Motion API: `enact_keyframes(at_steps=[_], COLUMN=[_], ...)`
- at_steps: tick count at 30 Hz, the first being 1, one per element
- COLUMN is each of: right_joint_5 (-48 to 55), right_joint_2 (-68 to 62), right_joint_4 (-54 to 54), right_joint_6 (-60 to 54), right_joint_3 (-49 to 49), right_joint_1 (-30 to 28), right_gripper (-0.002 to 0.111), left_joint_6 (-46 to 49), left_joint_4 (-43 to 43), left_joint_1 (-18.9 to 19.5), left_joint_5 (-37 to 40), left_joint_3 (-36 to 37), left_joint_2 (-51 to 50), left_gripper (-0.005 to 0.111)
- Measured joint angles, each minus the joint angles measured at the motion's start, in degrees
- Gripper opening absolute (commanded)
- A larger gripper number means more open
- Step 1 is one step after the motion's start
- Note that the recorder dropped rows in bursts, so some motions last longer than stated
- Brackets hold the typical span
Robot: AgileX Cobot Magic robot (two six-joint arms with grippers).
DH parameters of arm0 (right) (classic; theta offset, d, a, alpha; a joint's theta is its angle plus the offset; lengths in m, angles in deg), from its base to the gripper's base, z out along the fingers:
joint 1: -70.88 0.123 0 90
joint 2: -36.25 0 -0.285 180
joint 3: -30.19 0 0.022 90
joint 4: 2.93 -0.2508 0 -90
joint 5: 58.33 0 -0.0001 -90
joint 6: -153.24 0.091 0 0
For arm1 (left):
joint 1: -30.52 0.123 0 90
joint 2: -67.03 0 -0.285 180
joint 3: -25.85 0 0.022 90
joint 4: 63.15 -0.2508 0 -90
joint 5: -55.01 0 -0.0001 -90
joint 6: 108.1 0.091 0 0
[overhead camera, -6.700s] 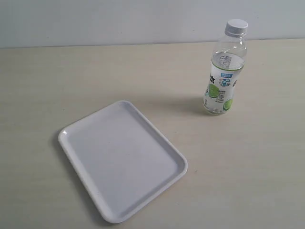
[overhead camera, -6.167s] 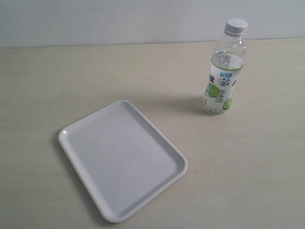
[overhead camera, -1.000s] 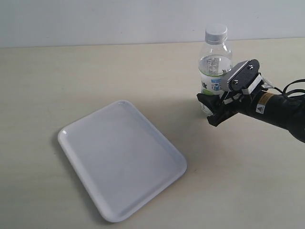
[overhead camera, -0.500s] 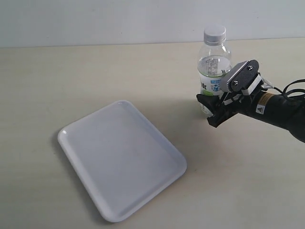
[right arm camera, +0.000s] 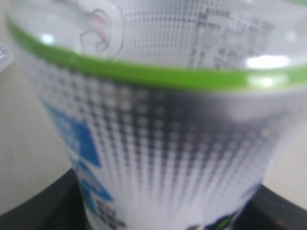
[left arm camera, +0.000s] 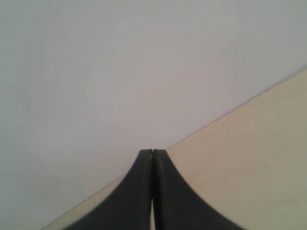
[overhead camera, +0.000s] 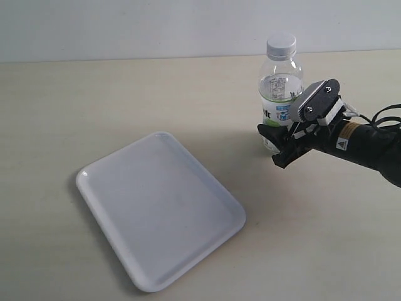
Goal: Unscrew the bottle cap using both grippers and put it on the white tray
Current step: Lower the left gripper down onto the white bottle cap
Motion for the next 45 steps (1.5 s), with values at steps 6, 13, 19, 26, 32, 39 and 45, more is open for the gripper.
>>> enact_keyframes(at_steps=[6, 13, 19, 26, 32, 39, 45], right_joint_5=[0.0, 0.0, -0.24, -0.24, -0.24, -0.13, -0.02], right_joint_2=[0.0, 0.0, 0.0, 0.11, 0.11, 0.18, 0.23], right_joint_4=[0.0, 0.0, 0.82, 1.31, 1.63, 1.98, 1.98], right_joint_6=[0.0, -1.07, -2.58, -4.31, -4.71, -5.9, -6.01], right_joint_3=[0.0, 0.0, 0.0, 0.0, 0.0, 0.0, 0.0], right_joint_1=[0.0, 0.0, 0.0, 0.0, 0.0, 0.0, 0.0], right_gripper=[0.0, 0.0, 0.0, 0.0, 0.0, 0.0, 0.0], left_joint_6=[27.89, 65.73, 75.87, 77.28, 81.07, 79.9, 78.98], left_joint_4=[26.65, 57.86, 66.34, 72.44, 82.26, 87.05, 87.32], left_joint_1=[-6.69, -18.93, -26.01, -32.65, -34.24, -34.24, -34.24], left_joint_5=[0.93, 14.94, 27.92, 32.5, 42.67, 41.74, 38.84], left_joint_3=[-6.08, -19.09, -30.92, -40.89, -49.11, -52.74, -53.62], left_joint_2=[-5.87, -13.4, -19.56, -23.97, -29.82, -33.63, -33.64], left_gripper=[0.0, 0.0, 0.0, 0.0, 0.0, 0.024, 0.066])
